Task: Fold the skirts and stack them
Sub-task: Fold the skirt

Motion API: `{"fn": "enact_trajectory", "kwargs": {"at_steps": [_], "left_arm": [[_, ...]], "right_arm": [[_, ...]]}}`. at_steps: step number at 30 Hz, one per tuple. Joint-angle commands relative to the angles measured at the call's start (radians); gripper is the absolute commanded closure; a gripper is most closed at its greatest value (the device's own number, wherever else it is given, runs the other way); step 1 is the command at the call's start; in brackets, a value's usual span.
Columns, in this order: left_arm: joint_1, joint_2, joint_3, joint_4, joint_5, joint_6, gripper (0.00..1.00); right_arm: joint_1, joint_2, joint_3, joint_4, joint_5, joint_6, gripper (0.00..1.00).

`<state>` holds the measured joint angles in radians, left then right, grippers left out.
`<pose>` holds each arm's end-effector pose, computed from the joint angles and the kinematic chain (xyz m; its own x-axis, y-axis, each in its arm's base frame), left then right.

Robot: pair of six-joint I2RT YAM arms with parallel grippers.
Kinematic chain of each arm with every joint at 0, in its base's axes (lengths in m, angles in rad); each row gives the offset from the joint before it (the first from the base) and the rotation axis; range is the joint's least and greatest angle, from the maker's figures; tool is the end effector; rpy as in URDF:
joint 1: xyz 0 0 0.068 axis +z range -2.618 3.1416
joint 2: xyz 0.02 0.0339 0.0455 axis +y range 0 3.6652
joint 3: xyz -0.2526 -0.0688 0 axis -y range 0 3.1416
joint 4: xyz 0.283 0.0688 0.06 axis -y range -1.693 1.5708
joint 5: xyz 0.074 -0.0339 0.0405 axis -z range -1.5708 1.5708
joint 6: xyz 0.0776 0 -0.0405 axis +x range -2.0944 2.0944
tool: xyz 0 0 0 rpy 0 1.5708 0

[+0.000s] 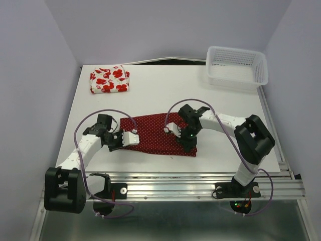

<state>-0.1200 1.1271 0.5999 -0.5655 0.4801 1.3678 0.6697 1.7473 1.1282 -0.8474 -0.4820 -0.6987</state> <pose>0.2459 -0.0658 0.1243 0.1329 0.8590 -0.4944 0.9273 0.0683 0.3680 0.2478 0.2421 0.1048 -0.2189 -0.9003 -0.3763 -0.9517 0.1119 0.2860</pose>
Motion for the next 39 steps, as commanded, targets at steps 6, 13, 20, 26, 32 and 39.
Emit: {"fn": "enact_trajectory", "kwargs": {"at_steps": [6, 13, 20, 26, 32, 39], "left_arm": [[-0.003, -0.197, 0.000, 0.016, 0.049, -0.053, 0.38], [0.000, -0.242, 0.127, 0.085, 0.112, -0.402, 0.41], [-0.009, 0.028, 0.238, 0.228, 0.129, -0.717, 0.48], [0.020, 0.155, 0.262, 0.320, 0.101, -0.826, 0.53], [0.065, 0.044, 0.226, 0.387, 0.198, -0.886, 0.50], [0.065, -0.085, 0.143, 0.452, 0.189, -0.900, 0.47]], "right_arm": [[0.008, -0.060, 0.103, -0.054, -0.064, 0.056, 0.49], [0.020, -0.114, 0.119, 0.036, -0.044, 0.221, 0.45], [0.053, 0.007, 0.062, 0.108, 0.058, 0.284, 0.52], [0.053, 0.113, 0.022, 0.171, 0.283, 0.213, 0.59], [-0.019, 0.141, -0.057, 0.267, 0.443, -0.009, 0.60], [-0.162, 0.181, -0.047, 0.534, 0.664, -0.323, 0.58]]}}
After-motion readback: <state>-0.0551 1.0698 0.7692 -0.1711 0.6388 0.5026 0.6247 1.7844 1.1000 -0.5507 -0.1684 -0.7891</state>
